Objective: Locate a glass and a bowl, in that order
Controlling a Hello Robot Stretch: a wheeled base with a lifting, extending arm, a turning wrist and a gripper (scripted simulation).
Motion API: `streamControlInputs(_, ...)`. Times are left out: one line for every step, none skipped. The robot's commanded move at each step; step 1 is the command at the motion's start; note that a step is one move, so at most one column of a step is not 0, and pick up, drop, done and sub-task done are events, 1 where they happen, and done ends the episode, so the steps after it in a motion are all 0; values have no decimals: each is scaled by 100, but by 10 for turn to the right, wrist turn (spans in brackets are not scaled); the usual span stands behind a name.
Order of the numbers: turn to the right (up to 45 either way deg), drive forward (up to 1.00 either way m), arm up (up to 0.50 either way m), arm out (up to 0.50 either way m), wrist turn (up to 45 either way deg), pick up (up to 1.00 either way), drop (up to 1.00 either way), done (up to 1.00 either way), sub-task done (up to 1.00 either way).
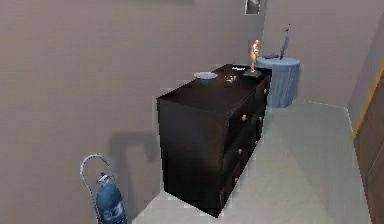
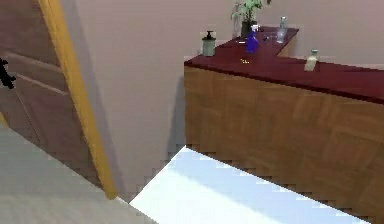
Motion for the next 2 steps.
streamControlInputs(240,0,0,0,0,0,0,0,0)
streamControlInputs(0,70,0,0,0,0,0,0,0)
